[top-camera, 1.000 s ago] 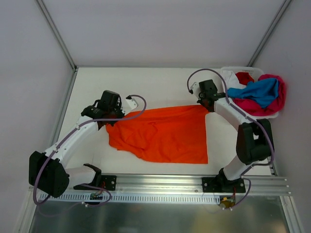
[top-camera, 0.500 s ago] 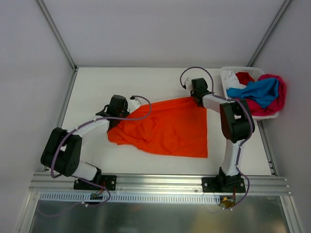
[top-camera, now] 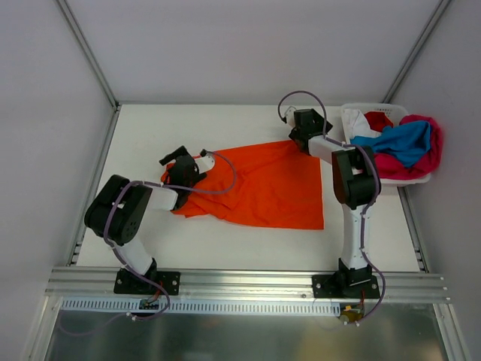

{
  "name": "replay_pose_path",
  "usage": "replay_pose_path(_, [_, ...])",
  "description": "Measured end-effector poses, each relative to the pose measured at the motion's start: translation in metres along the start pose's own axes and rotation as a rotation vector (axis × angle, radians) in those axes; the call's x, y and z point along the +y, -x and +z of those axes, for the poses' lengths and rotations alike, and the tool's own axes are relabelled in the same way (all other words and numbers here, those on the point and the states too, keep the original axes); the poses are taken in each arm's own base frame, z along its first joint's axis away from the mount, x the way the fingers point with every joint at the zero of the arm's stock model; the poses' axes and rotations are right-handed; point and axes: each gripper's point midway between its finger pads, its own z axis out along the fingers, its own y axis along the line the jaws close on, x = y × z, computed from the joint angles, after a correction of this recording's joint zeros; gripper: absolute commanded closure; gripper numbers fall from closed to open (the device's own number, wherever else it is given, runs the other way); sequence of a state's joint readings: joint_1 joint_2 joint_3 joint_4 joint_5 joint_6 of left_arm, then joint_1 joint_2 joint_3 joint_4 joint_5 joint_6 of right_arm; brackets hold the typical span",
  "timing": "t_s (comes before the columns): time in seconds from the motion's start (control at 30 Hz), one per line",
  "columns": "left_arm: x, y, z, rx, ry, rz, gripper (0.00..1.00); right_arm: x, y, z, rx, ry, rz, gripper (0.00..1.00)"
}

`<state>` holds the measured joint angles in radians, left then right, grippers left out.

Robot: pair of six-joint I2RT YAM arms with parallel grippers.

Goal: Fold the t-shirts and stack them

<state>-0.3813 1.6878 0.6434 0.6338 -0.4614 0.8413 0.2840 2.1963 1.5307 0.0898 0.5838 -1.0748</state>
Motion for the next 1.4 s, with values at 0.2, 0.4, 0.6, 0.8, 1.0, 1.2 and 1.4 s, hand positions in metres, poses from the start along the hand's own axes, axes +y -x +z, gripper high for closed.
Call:
replay_pose_path(0.2, [0.018,0.002,-0.024,-0.065,0.075,0.009,0.01,0.009,-0.020,-0.017,0.014,0.048,0.050,0.17])
replay_pose_path(0.4, [0.041,0.092,-0.113,-0.420,-0.034,-0.087,0.01,0.007,-0.015,-0.095,-0.083,0.298,0.171,0.24])
replay_pose_path(0.6, [-0.046,0.121,-0.151,-0.477,-0.420,0.012,0.01,0.034,-0.008,-0.169,-0.202,0.489,0.180,0.25])
replay_pose_path(0.8, [-0.120,0.061,-0.144,-0.262,-0.642,0.113,0.02,0.102,-0.046,-0.187,-0.105,0.660,0.084,0.25])
replay_pose_path(1.0, [-0.125,0.056,-0.147,-0.243,-0.669,0.101,0.04,0.106,-0.053,-0.186,-0.082,0.672,0.090,0.26])
replay_pose_path(1.2, [-0.114,0.067,-0.152,-0.291,-0.644,0.073,0.11,0.109,-0.053,-0.185,-0.075,0.676,0.090,0.27])
replay_pose_path(1.4, [-0.100,0.093,-0.162,-0.421,-0.619,0.025,0.18,0.112,-0.056,-0.183,-0.062,0.680,0.085,0.27])
